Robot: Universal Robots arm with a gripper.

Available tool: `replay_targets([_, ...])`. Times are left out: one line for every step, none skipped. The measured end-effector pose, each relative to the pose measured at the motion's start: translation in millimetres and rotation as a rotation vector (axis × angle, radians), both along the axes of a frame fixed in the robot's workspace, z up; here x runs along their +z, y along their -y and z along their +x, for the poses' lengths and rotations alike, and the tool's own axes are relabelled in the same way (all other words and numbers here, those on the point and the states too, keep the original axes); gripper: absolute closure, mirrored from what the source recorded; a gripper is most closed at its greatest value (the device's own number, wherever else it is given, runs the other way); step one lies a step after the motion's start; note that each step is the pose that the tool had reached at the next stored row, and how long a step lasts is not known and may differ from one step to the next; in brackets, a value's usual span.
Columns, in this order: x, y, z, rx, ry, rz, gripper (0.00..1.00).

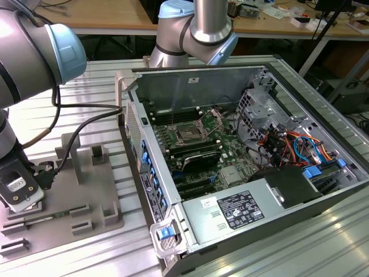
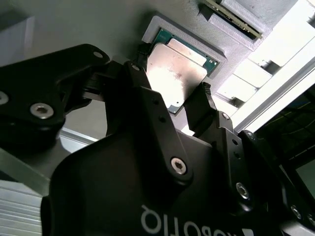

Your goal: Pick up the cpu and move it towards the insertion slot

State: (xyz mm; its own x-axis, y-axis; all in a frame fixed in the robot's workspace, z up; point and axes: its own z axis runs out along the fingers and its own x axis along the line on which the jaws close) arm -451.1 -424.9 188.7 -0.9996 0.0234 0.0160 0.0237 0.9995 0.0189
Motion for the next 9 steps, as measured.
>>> replay_targets([0.3, 0.0, 0.1, 0.0, 0.0001, 0.0001, 0.45])
replay_targets([1.3, 0.0, 0.0, 0.0, -0.0002, -0.0001, 0.45])
replay_targets([2.1, 0.0, 0.0, 0.0, -0.0002, -0.0001, 0.45])
replay_targets([3.3, 0.0, 0.0, 0.0, -0.0002, -0.0001, 0.45])
replay_targets([4.4, 0.0, 0.0, 0.0, -0.0001, -0.0001, 0.45])
replay_targets([5.5, 0.0, 0.1, 0.0, -0.0001, -0.0001, 0.45])
replay_targets([6.5, 0.0, 0.1, 0.0, -0.0003, -0.0001, 0.45])
replay_targets([7.5, 0.0, 0.1, 0.0, -0.0002, -0.0001, 0.45])
replay_targets([8.6, 0.0, 0.1, 0.0, -0.0002, -0.0001, 0.45])
